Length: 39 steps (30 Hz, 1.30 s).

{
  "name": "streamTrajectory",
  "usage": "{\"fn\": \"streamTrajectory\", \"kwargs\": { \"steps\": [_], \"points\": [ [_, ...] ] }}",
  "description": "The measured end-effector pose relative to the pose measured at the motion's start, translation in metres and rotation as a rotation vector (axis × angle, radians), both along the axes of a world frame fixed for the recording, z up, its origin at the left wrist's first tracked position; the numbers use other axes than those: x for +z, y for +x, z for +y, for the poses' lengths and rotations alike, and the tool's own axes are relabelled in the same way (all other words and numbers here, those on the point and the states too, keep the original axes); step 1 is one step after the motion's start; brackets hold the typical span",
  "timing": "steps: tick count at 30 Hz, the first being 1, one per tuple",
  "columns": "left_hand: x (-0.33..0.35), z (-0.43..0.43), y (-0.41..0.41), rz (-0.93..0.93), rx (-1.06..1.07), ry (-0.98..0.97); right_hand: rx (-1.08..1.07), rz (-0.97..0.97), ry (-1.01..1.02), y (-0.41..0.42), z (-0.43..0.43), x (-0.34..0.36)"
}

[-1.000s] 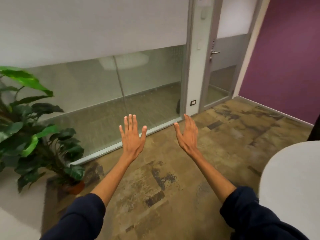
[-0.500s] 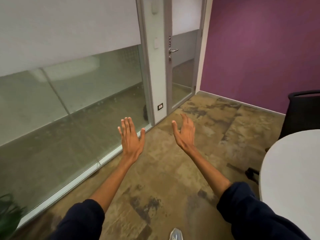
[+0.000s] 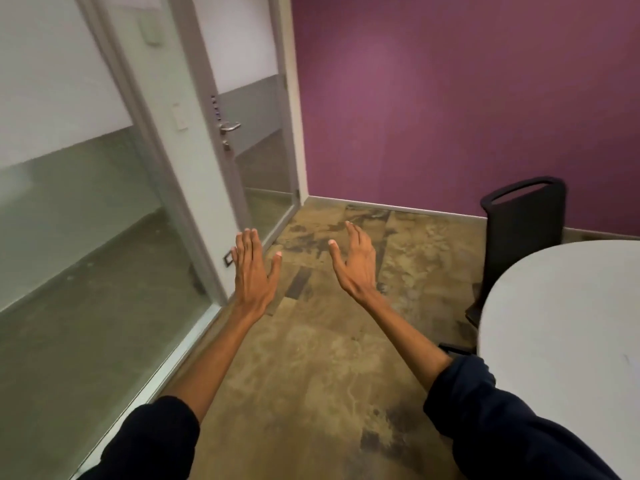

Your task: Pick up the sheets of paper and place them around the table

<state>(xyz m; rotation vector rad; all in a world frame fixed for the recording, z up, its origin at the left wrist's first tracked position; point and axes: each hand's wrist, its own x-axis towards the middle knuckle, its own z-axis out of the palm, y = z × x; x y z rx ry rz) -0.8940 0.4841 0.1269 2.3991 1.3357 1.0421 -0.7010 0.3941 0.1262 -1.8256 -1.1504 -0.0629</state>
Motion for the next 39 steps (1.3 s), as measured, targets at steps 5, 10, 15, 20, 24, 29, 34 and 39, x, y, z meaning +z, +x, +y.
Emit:
{"fn": "streamTrajectory", "kwargs": {
  "steps": [5, 10, 15, 20, 24, 29, 34, 39],
  "points": [
    [-0.013, 0.067, 0.114, 0.037, -0.194, 0.010, -0.144, 0.008, -0.006, 0.093, 0.036, -0.009],
    [-0.020, 0.129, 0.236, 0.070, -0.398, 0.010, -0.347, 0.031, -0.004, 0.187, 0.061, -0.020],
    [-0.018, 0.170, 0.359, 0.087, -0.599, 0.014, -0.572, 0.042, 0.002, 0.268, 0.064, -0.021],
    [-0.025, 0.167, 0.458, 0.074, -0.809, -0.001, -0.790, 0.070, 0.019, 0.325, 0.035, -0.032],
    [-0.037, 0.139, 0.535, 0.097, -0.953, -0.024, -0.945, 0.087, -0.005, 0.364, 0.001, -0.048],
    [-0.052, 0.076, 0.623, 0.129, -1.146, -0.040, -1.151, 0.144, -0.036, 0.417, -0.056, -0.069],
    [-0.064, 0.003, 0.705, 0.203, -1.323, -0.056, -1.350, 0.194, 0.003, 0.470, -0.118, -0.078],
    [-0.068, -0.076, 0.771, 0.226, -1.482, -0.149, -1.469, 0.186, -0.031, 0.508, -0.191, -0.080]
  ]
}}
